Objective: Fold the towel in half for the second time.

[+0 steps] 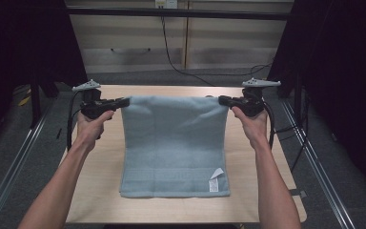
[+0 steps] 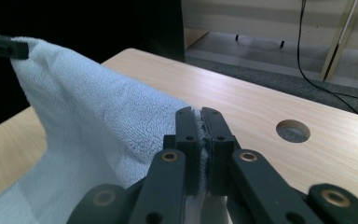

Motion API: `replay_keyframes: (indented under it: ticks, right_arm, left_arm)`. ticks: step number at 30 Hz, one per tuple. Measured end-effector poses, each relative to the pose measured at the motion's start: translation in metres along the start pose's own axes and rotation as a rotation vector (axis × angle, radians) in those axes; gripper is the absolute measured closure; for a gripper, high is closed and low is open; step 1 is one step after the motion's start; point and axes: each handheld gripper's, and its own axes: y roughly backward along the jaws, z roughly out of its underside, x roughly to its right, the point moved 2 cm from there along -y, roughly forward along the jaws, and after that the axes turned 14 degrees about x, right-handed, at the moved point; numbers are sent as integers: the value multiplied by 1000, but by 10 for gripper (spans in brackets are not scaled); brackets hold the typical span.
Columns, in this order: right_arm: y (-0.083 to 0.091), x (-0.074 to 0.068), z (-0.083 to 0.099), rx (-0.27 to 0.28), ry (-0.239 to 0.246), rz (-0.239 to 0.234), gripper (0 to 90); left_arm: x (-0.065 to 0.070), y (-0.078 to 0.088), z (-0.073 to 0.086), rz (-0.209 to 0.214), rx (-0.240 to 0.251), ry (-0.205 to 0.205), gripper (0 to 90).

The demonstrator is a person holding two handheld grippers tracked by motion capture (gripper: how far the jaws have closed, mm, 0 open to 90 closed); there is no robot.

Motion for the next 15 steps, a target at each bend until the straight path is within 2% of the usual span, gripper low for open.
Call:
replay_keyframes:
  ticks: [2,4,7,11,13,14,15]
  right_arm:
    - [2,-2,5,-4,0,-12,867]
    - [8,-6,11,8,-6,-34,867]
    - [18,-14,21,13,13,-65,867]
    - [40,-29,33,39,27,-110,867]
    - [50,-35,37,48,28,-122,866]
    - [50,-35,37,48,28,-122,866]
    - [62,-41,42,62,33,-134,867]
  left_arm:
    - [0,6,5,18,8,4,842]
    - [2,12,12,30,9,-5,842]
    - [10,24,19,51,10,-25,842]
    - [25,41,24,65,13,-38,842]
    - [34,51,26,82,20,-41,842]
    - [34,51,26,82,20,-41,841]
    - [43,60,31,104,27,-51,841]
